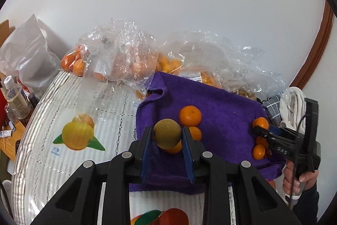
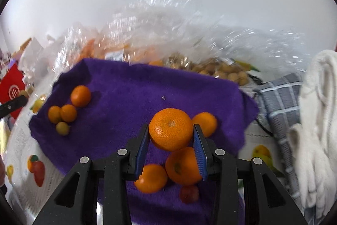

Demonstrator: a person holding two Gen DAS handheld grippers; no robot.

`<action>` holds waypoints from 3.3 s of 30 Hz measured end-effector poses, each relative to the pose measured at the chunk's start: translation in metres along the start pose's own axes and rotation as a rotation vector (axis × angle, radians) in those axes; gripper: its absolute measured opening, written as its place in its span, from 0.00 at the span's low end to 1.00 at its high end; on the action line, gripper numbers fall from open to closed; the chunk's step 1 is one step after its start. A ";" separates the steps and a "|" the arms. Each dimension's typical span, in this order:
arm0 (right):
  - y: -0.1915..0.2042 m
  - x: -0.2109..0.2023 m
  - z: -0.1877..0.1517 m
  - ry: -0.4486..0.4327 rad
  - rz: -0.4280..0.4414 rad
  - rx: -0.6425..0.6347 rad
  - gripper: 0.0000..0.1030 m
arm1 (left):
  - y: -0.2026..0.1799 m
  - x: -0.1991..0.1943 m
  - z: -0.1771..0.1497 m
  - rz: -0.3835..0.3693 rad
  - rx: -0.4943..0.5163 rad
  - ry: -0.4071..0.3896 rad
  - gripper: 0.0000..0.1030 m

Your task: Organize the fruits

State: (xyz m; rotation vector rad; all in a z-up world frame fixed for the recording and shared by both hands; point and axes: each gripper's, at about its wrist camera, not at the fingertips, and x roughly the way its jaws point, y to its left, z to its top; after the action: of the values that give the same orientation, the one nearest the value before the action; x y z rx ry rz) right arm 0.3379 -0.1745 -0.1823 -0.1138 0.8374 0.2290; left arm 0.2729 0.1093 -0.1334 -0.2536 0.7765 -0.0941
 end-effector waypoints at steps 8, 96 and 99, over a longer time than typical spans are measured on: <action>0.014 0.028 0.005 0.061 -0.005 -0.062 0.39 | -0.007 0.015 -0.003 -0.015 0.022 0.050 0.26; 0.005 -0.324 -0.169 -0.232 -0.144 0.214 1.00 | -0.139 -0.226 -0.124 0.101 0.208 -0.155 0.99; 0.006 -0.325 -0.168 -0.233 -0.161 0.205 1.00 | -0.140 -0.226 -0.124 0.103 0.207 -0.155 0.99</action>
State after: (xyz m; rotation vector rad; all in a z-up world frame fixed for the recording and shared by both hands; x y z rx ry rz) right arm 0.0049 -0.2510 -0.0511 0.0374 0.6116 0.0039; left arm 0.0260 -0.0093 -0.0278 -0.0233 0.6188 -0.0561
